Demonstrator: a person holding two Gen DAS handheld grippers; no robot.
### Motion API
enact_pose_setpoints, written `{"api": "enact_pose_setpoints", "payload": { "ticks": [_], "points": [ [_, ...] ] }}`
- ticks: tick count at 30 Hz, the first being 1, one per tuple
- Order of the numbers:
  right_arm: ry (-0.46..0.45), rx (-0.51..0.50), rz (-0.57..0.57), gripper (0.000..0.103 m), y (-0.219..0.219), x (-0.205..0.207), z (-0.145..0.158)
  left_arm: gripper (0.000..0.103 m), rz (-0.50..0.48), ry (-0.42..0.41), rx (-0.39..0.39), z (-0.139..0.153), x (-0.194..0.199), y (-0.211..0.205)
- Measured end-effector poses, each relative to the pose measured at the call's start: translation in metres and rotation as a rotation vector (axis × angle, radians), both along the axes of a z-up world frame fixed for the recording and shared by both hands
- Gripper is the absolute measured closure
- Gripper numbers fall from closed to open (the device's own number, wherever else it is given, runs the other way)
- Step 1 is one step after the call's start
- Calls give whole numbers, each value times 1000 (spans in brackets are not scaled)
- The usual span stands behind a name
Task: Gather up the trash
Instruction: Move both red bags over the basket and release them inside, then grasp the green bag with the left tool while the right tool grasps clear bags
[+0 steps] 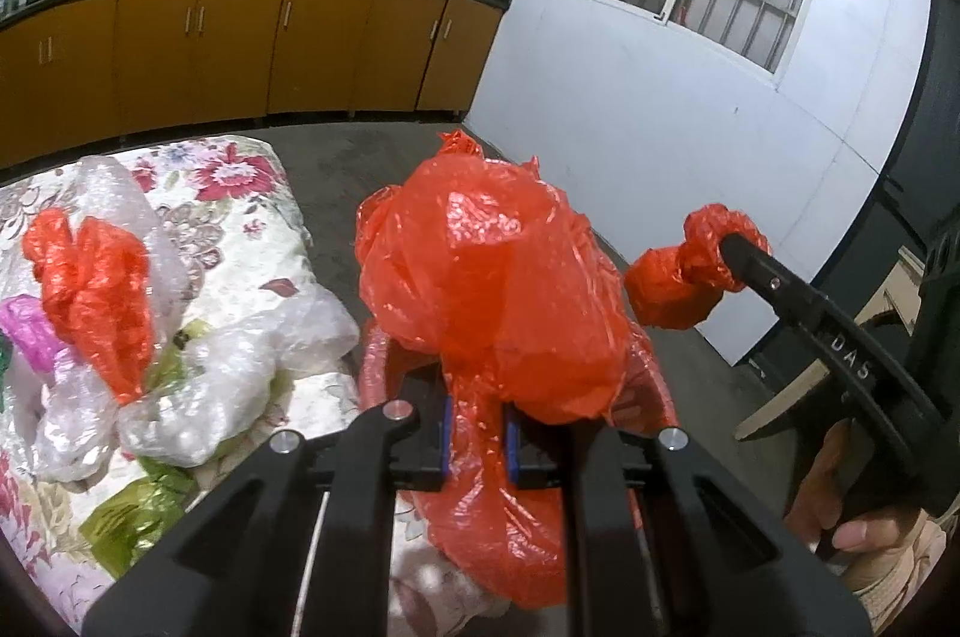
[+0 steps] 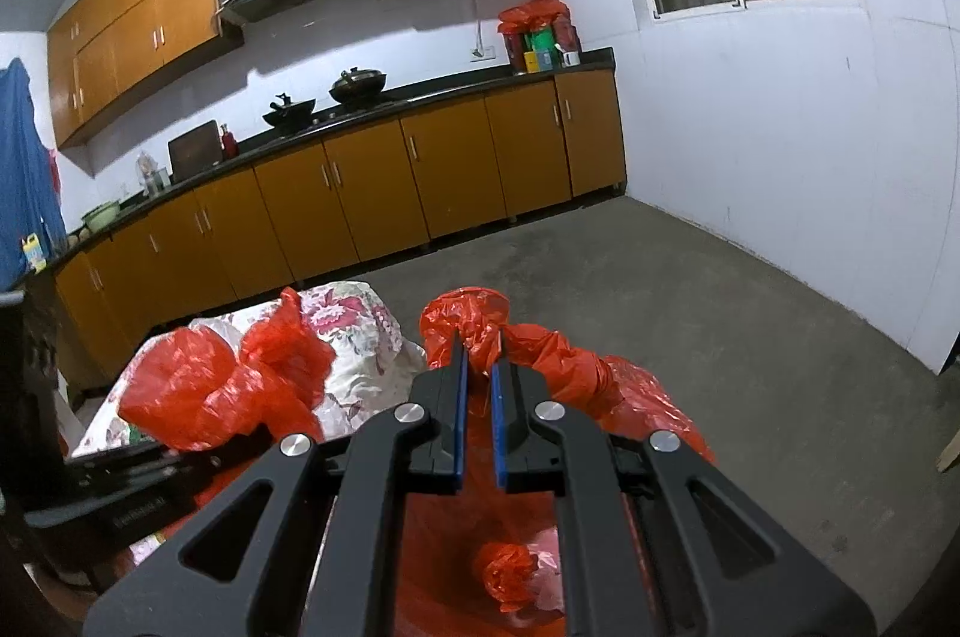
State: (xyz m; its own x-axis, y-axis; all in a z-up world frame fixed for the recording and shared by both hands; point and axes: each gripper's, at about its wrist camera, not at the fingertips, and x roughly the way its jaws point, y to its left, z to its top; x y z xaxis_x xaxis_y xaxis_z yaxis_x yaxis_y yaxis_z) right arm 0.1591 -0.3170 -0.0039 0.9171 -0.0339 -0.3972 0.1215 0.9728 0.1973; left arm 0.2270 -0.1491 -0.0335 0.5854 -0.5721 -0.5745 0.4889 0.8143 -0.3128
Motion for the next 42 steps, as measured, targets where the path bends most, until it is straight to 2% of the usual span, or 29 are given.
{"api": "enact_pose_setpoints", "payload": {
  "ticks": [6, 8, 10, 13, 20, 26, 30, 35, 36, 37, 39, 42],
  "points": [
    [-8, 16, -4, 95, -9, 2, -3, 87, -30, 4, 11, -6, 5, -21],
    [-6, 26, -6, 91, -13, 3, -5, 82, -38, 15, 15, -10, 7, -27],
    [-1, 40, -12, 81, -18, 3, -8, 74, -40, 23, 25, -15, 10, -31],
    [3, 63, -25, 73, -27, 4, -11, 66, -38, 45, 35, -25, 13, -33],
    [21, 64, -57, 73, -35, -3, -16, 58, -6, 74, 37, -35, 17, -21],
    [29, 59, -65, 73, -35, -7, -16, 57, -5, 56, 34, -29, 12, -19],
    [28, 25, -53, 73, -27, -7, -12, 53, 36, 29, 37, -21, 6, -6],
    [30, -10, -27, 73, -11, -7, -10, 45, 117, -7, 85, -17, -2, 19],
    [32, -16, -21, 71, -8, -7, -11, 44, 133, -12, 93, -17, -3, 25],
    [35, -21, -16, 60, -4, -7, -11, 42, 152, -17, 100, -17, -4, 32],
    [27, -29, -11, 50, 4, -8, -11, 37, 196, -28, 115, -17, -7, 47],
    [30, -38, 20, 50, 17, -7, -11, 32, 273, -42, 136, -17, -10, 75]
  ]
}}
